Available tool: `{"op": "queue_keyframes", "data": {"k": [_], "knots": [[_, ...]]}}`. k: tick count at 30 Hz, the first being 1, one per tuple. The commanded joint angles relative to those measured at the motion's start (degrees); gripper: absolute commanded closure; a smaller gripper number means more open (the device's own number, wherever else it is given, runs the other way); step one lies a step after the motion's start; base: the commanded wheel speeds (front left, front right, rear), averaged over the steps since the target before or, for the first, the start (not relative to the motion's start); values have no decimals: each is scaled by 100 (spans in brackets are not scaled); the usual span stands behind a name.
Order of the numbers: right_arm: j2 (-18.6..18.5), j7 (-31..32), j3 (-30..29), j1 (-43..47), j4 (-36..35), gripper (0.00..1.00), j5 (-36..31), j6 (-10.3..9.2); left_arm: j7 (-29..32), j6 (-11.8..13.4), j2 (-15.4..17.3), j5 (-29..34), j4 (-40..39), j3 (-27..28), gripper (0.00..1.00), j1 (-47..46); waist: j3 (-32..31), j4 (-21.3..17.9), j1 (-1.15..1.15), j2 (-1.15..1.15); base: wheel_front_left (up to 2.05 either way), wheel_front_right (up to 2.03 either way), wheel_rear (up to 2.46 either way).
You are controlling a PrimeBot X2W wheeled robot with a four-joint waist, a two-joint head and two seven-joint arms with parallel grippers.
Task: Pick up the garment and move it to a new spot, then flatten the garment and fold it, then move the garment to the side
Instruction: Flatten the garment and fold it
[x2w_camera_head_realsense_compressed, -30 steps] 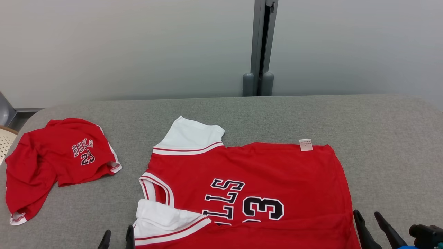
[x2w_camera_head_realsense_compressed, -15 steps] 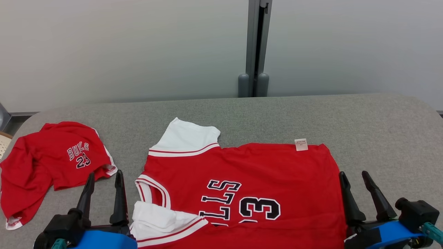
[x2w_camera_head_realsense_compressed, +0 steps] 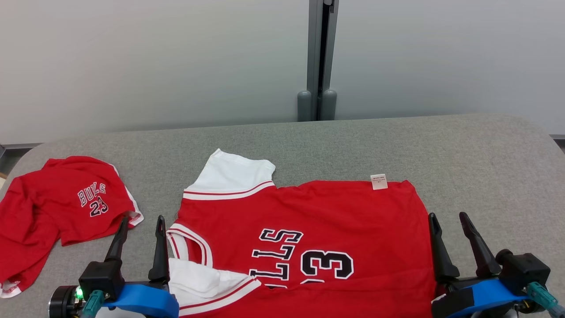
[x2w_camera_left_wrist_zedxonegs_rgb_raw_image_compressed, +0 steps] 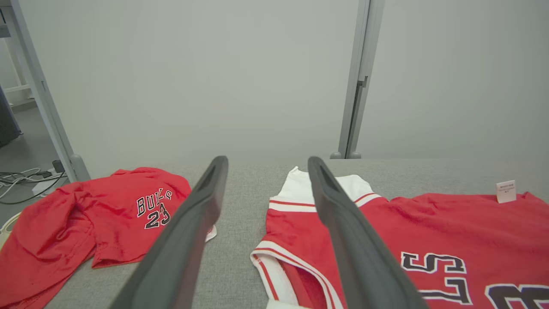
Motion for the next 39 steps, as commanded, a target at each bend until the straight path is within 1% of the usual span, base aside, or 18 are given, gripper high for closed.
{"op": "queue_keyframes", "data": {"k": [1, 8, 21, 25, 31, 35, 39], "knots": [[36, -23, -34, -6, 61, 0, -59, 1, -28, -25, -5, 58, 80, 48, 0, -133, -2, -1, -1, 0, 0, 0, 0], [89, -19, -89, 50, 262, 0, -209, 1, -28, -61, -45, 96, 273, 119, 0, -126, -18, 6, -1, 0, 0, 0, 0], [107, 9, -105, -37, 484, 0, -195, 1, -29, -150, -114, 180, 402, 277, 0, -177, -21, 9, -1, 0, 0, 0, 0], [94, 60, -164, -206, 514, 0, -238, 1, -29, -226, -62, 143, 440, 344, 0, -294, 13, 1, -1, 0, 0, 0, 0], [-163, 273, -204, -794, 564, 0, -298, 1, -29, -356, 168, 130, 595, 393, 0, -956, 161, -27, -1, 0, 0, 0, 0], [-342, 480, -194, -1366, 585, 0, -287, 1, -18, -453, 378, 89, 742, 323, 0, -1711, 503, -71, -1, 0, 0, 0, 0], [-458, 700, -151, -1896, 591, 0, -289, 1, 156, -546, 581, -11, 942, 163, 0, -2520, 976, -130, -1, 0, 0, 0, 0]]}}
